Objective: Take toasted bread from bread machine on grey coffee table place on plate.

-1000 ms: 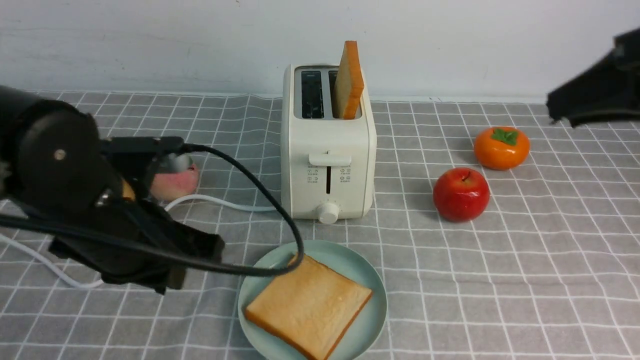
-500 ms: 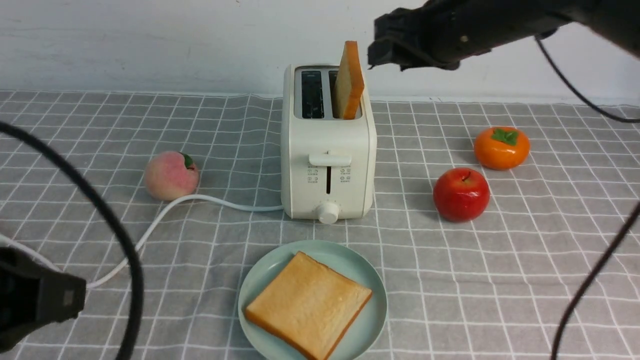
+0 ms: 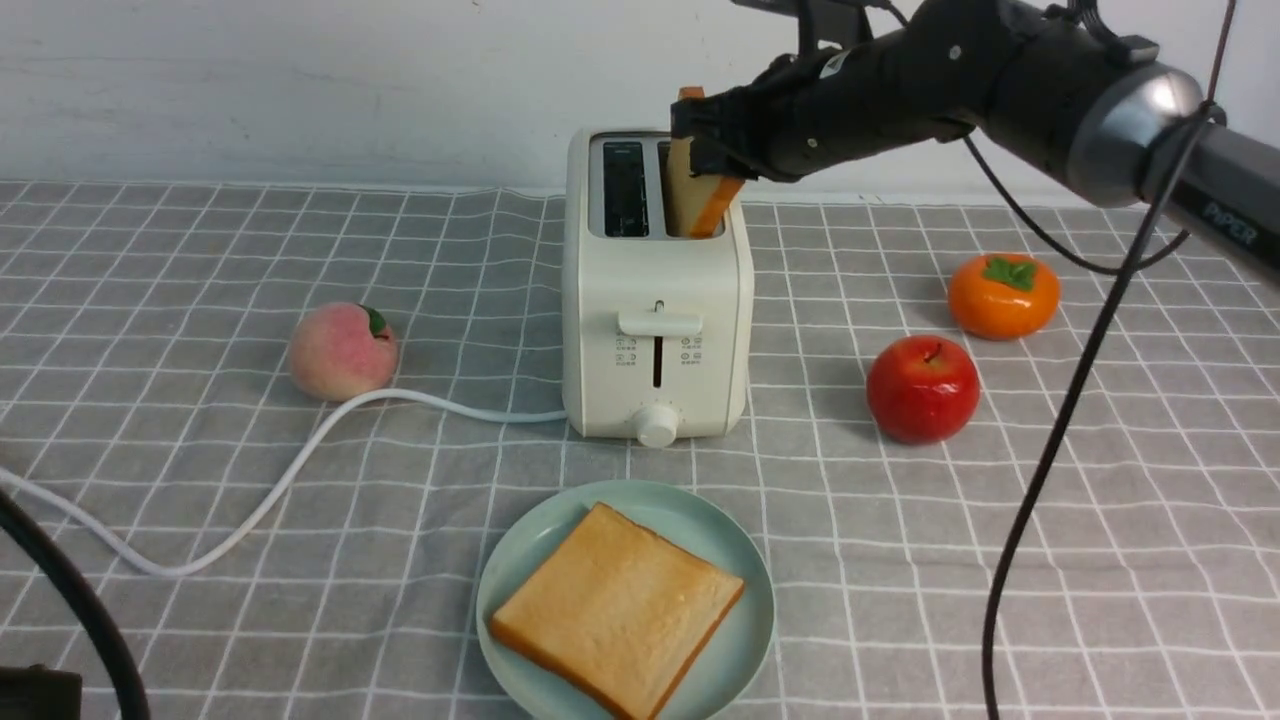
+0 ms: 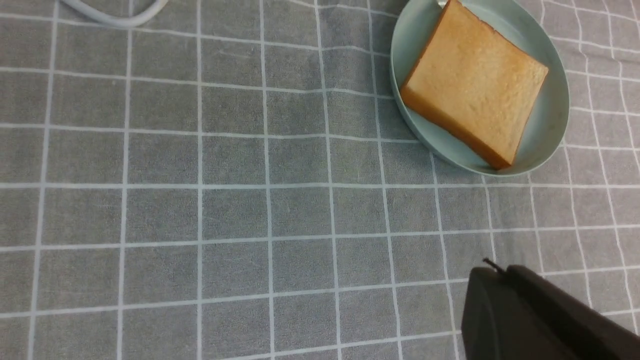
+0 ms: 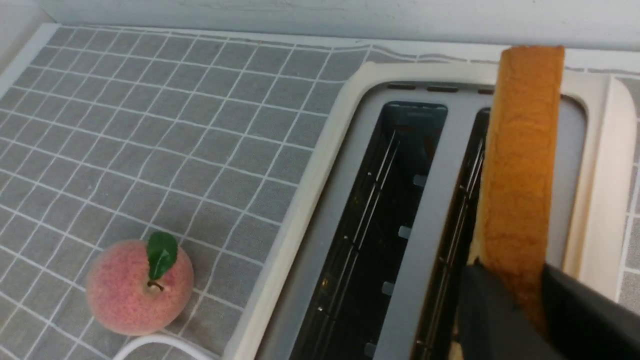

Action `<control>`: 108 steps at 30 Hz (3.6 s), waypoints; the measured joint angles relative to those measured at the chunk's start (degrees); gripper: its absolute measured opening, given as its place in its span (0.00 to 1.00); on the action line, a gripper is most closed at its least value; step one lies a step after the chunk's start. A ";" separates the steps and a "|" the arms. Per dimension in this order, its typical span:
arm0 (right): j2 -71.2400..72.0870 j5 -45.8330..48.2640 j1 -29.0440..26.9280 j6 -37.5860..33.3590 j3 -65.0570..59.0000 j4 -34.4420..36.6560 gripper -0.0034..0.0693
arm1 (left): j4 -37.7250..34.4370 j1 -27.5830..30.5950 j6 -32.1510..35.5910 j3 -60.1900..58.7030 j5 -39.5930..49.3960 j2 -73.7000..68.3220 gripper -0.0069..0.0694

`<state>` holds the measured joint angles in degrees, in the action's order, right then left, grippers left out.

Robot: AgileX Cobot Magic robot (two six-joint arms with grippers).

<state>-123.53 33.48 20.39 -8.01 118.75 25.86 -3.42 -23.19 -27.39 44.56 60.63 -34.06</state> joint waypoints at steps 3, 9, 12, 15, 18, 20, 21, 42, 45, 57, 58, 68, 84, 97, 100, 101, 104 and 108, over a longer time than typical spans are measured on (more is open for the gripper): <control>3.95 3.27 0.00 0.00 1.08 -2.56 0.15 | 0.39 0.00 0.00 -0.06 -1.41 0.00 0.07; 19.16 10.50 -0.05 0.00 3.55 -7.97 0.15 | 0.39 0.00 0.00 -0.06 -2.41 0.00 0.07; 26.00 17.83 -0.05 0.00 4.05 -8.86 0.15 | 0.50 0.00 0.00 -0.06 -2.45 0.02 0.07; 30.09 26.86 -0.05 -0.74 3.52 -8.91 0.15 | 1.07 0.00 0.00 -0.06 -2.52 0.02 0.07; 30.53 35.24 -0.05 -2.03 -0.17 -6.36 0.15 | 1.61 0.00 0.00 -0.06 -3.26 0.02 0.07; 29.57 37.55 -0.11 -4.15 -4.54 -2.42 0.15 | 1.71 0.00 0.00 -0.06 -3.56 0.02 0.07; 28.88 37.90 -0.11 -5.91 -7.58 0.69 0.15 | 1.71 0.00 0.00 -0.06 -3.62 0.02 0.07; 11.65 24.84 -0.11 -37.96 -37.23 41.21 0.21 | 0.63 0.00 0.00 -0.06 -3.57 0.02 0.07; 11.38 24.17 -0.11 -37.96 -37.23 39.33 0.30 | 0.63 0.00 0.00 -0.06 -3.51 0.02 0.07; 19.54 24.43 -2.56 -29.94 -34.51 19.16 0.67 | 0.59 0.00 0.00 -0.06 -3.51 0.02 0.07; 21.50 24.61 -3.03 -27.49 -33.95 16.32 0.66 | 0.59 0.00 0.00 -0.06 -3.51 0.02 0.07; 51.07 21.17 -4.71 -7.38 -33.37 -4.96 0.15 | 0.59 0.00 0.00 -0.06 -4.25 0.02 0.07; 115.00 -19.70 -4.71 15.86 -85.63 -26.53 0.04 | 0.59 0.00 0.00 -0.06 -13.29 0.02 0.07; 122.50 -25.13 -4.71 19.46 -93.16 -28.02 0.07 | 1.04 0.00 0.00 -0.06 -17.87 0.02 0.07; 122.50 -25.20 -4.71 19.46 -93.16 -28.02 0.07 | 1.04 0.00 0.00 -0.06 -17.87 0.02 0.07; 122.50 -25.20 -4.71 19.46 -93.16 -28.04 0.07 | 1.04 0.00 0.00 -0.06 -17.87 0.02 0.07; 122.50 -25.20 -4.71 19.46 -93.16 -28.04 0.08 | 1.10 0.00 0.00 -0.06 -17.87 0.02 0.08; 122.50 -25.20 -4.71 19.46 -93.16 -28.09 0.08 | 1.10 0.00 0.00 -0.06 -17.87 0.02 0.08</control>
<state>-1.03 8.28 15.68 11.45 25.59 -2.23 -2.32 -23.19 -27.39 44.50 42.77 -34.05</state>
